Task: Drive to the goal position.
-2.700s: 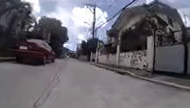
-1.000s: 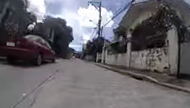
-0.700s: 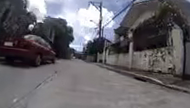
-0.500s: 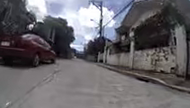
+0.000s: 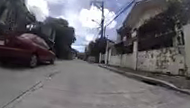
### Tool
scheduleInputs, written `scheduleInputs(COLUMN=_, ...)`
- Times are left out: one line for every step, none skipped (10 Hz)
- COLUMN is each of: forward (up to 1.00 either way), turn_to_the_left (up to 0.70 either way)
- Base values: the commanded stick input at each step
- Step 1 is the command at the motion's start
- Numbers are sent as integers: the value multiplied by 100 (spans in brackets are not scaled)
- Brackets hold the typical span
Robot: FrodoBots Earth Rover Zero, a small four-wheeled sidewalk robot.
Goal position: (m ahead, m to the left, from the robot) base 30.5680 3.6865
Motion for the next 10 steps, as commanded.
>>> scheduleInputs(forward=70, turn_to_the_left=0)
scheduleInputs(forward=70, turn_to_the_left=0)
scheduleInputs(forward=70, turn_to_the_left=0)
scheduleInputs(forward=70, turn_to_the_left=0)
scheduleInputs(forward=70, turn_to_the_left=0)
scheduleInputs(forward=70, turn_to_the_left=0)
scheduleInputs(forward=70, turn_to_the_left=0)
scheduleInputs(forward=70, turn_to_the_left=0)
scheduleInputs(forward=70, turn_to_the_left=0)
scheduleInputs(forward=70, turn_to_the_left=0)
